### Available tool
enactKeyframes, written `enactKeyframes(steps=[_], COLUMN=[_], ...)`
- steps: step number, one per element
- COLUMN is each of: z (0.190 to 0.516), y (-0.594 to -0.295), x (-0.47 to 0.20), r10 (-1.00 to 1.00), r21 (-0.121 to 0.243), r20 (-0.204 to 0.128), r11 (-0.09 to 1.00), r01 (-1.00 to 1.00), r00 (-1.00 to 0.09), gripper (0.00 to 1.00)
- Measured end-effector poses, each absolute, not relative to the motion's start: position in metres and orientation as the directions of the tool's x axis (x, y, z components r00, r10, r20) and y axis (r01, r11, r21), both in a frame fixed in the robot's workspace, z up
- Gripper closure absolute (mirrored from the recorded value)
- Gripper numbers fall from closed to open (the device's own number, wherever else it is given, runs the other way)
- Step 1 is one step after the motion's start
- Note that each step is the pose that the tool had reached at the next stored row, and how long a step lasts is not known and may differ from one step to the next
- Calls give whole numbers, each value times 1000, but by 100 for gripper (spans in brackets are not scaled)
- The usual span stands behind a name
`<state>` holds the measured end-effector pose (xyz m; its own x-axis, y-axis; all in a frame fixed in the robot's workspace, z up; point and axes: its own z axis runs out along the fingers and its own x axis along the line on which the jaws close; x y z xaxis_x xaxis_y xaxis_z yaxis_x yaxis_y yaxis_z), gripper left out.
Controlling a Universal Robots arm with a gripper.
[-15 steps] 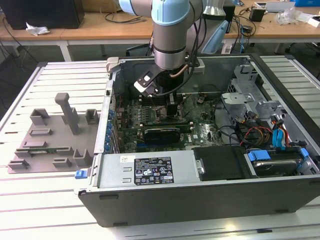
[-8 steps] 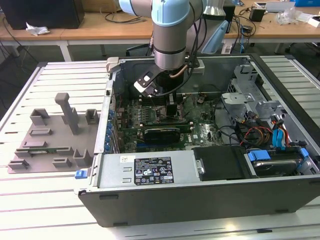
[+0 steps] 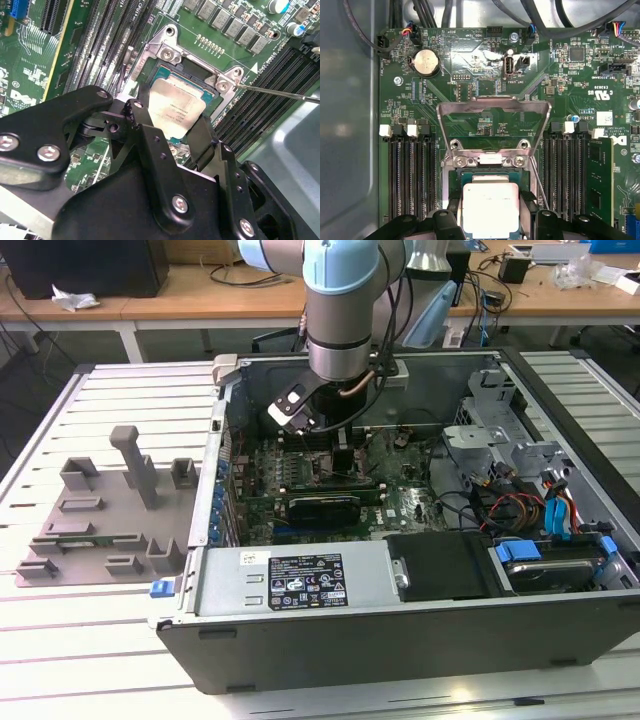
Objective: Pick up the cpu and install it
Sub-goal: 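Place the cpu into insertion slot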
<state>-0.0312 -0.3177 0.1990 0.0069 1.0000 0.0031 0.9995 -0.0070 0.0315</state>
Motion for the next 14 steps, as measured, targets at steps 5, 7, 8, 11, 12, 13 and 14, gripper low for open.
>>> enactKeyframes(steps=[5,7,8,11,12,13,14], z=[199,198,198,198,198,198,198], y=[-318,-318,-318,-318,-318,-318,-318], x=[-33,-31,-31,-31,-31,-31,-31], r10=[1000,1000,1000,1000,1000,1000,1000], r21=[32,32,32,32,32,32,32], r20=[3,3,3,3,3,3,3], r11=[-7,-13,-13,-13,-14,-14,-14], r01=[999,999,999,999,999,999,999], r00=[7,13,13,13,14,14,14], gripper=[46,46,46,46,46,46,46])
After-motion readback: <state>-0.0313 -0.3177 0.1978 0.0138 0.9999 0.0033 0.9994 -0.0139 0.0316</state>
